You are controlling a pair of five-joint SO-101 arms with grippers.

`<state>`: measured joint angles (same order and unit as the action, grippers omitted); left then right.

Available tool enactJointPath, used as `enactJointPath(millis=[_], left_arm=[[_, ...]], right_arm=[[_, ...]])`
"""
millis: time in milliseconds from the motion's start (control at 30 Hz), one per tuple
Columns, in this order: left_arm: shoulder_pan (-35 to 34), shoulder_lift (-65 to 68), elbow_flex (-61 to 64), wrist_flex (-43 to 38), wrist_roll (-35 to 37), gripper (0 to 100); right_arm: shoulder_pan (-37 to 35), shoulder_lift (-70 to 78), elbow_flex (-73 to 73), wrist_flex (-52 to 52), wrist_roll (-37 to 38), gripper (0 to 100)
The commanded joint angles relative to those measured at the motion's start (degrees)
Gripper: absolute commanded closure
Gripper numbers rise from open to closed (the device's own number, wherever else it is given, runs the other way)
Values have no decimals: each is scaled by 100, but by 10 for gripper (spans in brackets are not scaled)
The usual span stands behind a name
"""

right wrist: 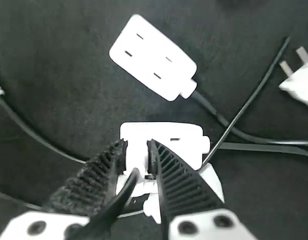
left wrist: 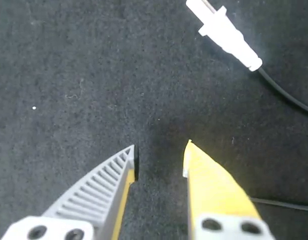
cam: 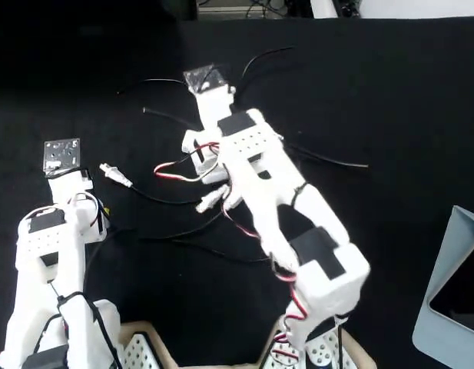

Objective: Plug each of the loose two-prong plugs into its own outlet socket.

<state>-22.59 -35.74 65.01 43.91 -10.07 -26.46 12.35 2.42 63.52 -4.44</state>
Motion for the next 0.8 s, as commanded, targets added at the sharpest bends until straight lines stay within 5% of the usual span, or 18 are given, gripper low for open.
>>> enactJointPath(millis=[0,500,767], left_arm=[[-40,-141,-22,-97,35,836],[-40,-123,-22,-97,26,835],[-40,-123,-22,-97,26,835]], right_arm=[[9,-690,-338,35,35,987],[1503,-919,-356,-2356,53,987],[1811,-312,-356,-3138,1776,987]])
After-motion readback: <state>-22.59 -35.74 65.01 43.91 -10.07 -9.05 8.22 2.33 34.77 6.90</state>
